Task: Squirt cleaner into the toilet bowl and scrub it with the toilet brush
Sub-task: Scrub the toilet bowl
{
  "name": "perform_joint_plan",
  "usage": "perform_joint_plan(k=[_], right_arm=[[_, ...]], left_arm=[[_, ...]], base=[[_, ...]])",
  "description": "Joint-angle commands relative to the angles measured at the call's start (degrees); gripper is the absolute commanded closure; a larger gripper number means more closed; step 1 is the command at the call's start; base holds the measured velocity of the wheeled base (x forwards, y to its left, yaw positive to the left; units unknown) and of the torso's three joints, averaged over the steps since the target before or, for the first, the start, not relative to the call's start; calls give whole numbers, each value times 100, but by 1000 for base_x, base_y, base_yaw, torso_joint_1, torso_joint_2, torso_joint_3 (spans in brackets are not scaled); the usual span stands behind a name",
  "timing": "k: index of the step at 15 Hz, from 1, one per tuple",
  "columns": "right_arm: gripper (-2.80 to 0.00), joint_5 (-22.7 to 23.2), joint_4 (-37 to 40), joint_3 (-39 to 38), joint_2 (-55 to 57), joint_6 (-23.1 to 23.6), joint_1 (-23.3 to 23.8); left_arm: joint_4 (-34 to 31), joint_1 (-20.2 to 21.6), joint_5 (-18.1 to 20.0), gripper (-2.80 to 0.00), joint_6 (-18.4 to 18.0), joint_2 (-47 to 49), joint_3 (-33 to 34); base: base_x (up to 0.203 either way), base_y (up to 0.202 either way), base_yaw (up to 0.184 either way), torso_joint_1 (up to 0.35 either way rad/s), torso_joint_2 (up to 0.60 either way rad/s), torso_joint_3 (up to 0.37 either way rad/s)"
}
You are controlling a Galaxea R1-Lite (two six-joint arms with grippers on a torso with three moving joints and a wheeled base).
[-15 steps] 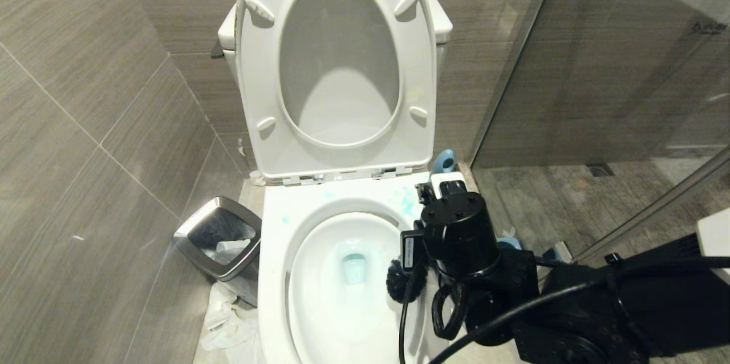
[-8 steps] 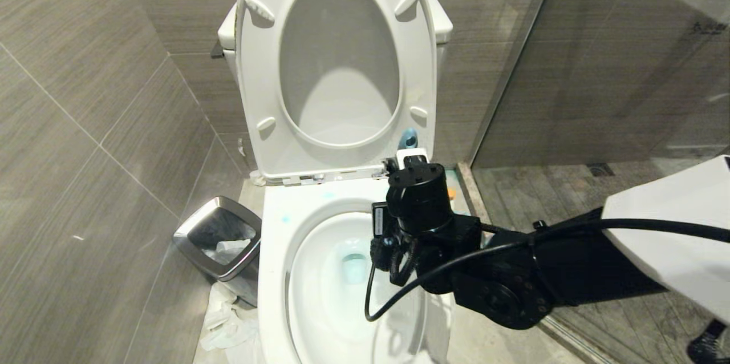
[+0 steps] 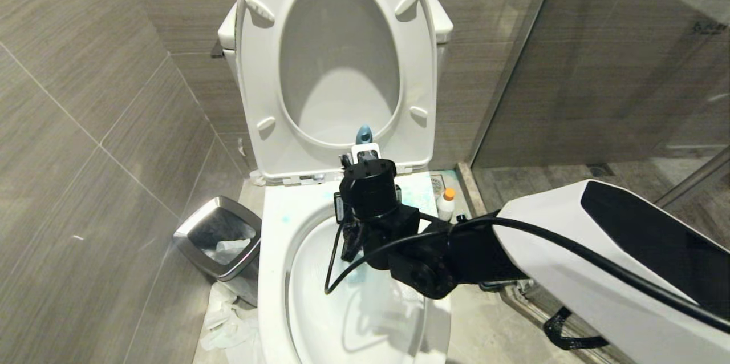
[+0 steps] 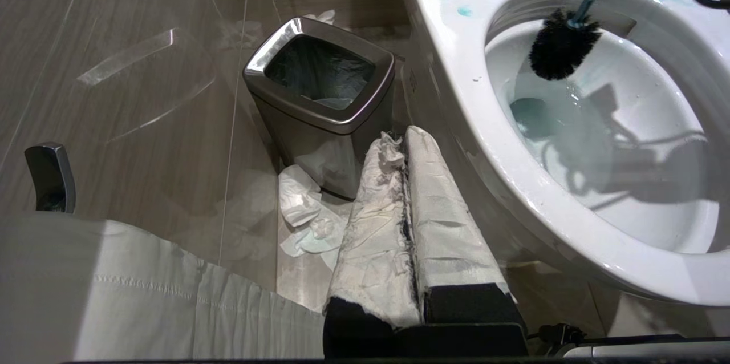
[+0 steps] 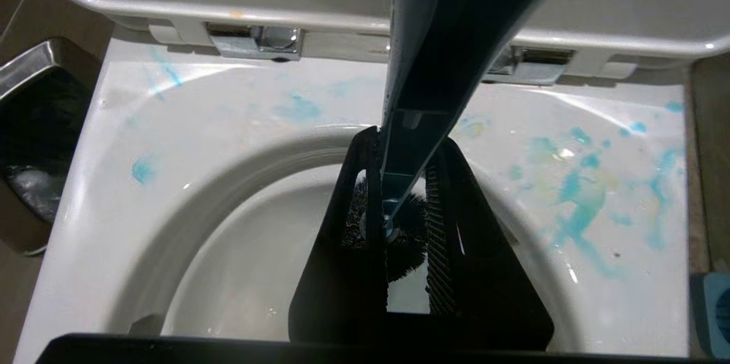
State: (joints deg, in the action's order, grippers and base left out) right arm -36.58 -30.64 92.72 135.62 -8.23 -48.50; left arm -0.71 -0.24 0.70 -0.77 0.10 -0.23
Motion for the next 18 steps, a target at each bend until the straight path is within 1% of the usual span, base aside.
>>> perform_joint_plan(k=[1, 4, 7, 9, 12, 13, 16, 18], right_arm=[[0, 27, 207, 466, 363, 12, -135], [0, 89, 339, 673, 438, 6, -444], [0, 89, 340, 549, 403, -27, -643], [0, 89, 340, 154, 169, -29, -661], [0, 91, 293, -928, -469, -100, -713], [0, 88, 233, -1141, -679, -155, -722], [0, 86, 155, -1161, -782, -176, -604], [0, 89, 155, -906, -507, -171, -529]], left_arm=[[0, 5, 0, 0, -2, 8, -4], [0, -1, -1, 0, -2, 8, 5], [0, 5, -4, 0, -2, 8, 5], [0, -2, -2, 0, -2, 8, 5], [0, 3, 0, 0, -2, 8, -4], [0, 3, 0, 0, -2, 8, 0], [0, -1, -7, 0, -2, 8, -4], [0, 1, 0, 0, -2, 8, 0]], base=[[0, 0, 0, 0, 0, 0], [0, 0, 0, 0, 0, 0], [0, 0, 0, 0, 0, 0], [0, 0, 0, 0, 0, 0], [0, 0, 0, 0, 0, 0], [0, 0, 0, 0, 0, 0], [0, 0, 0, 0, 0, 0], [0, 0, 0, 0, 0, 0]])
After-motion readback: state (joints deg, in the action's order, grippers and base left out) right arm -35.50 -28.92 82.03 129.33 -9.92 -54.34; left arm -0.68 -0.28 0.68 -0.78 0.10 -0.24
